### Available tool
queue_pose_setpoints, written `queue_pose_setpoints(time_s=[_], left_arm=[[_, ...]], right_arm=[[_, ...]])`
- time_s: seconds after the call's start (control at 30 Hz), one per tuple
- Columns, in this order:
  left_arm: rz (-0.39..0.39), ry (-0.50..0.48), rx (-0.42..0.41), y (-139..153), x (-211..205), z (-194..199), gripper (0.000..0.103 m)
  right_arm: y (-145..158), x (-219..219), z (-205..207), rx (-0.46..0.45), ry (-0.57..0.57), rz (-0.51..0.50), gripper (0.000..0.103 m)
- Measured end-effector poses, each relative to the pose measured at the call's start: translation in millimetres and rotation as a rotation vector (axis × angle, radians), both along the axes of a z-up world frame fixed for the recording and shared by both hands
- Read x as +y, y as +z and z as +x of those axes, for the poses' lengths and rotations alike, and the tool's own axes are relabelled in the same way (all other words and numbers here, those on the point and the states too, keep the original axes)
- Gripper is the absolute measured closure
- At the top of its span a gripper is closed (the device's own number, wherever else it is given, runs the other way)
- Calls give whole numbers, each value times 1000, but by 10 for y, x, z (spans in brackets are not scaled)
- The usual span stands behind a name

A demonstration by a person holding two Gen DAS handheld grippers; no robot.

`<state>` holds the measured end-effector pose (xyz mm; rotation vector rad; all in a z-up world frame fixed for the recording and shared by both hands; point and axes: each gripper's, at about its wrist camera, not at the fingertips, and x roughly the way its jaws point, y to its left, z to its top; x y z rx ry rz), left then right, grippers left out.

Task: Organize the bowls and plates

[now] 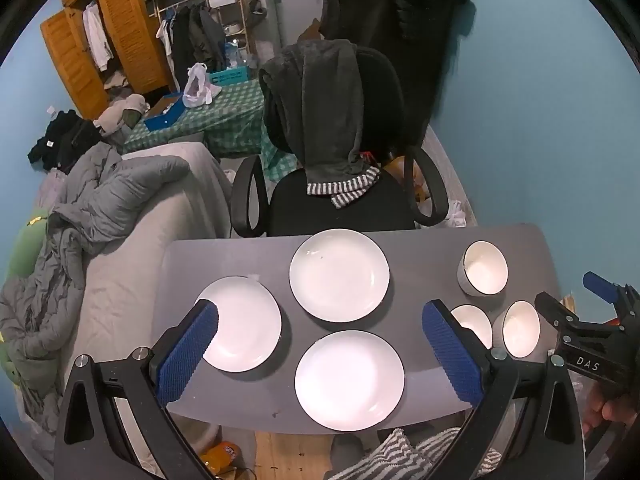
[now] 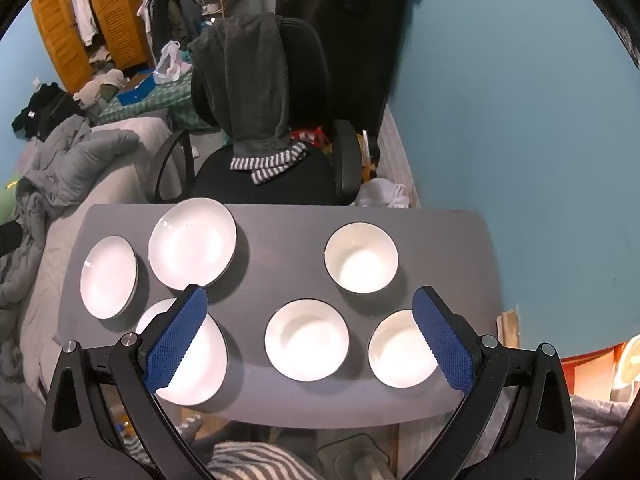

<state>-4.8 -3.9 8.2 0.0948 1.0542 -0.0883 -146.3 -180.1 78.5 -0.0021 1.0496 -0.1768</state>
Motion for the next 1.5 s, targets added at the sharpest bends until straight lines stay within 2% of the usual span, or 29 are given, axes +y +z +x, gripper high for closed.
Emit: queue_pose_setpoints(time_s=[0.6,1.5], left_arm=[[-28,-13,32,-14,18,11,0],[-30,-14,37,-30,22,19,0]], right_arm=[[5,6,13,-4,1,4,2],[-21,62,-24,1,1,7,2]])
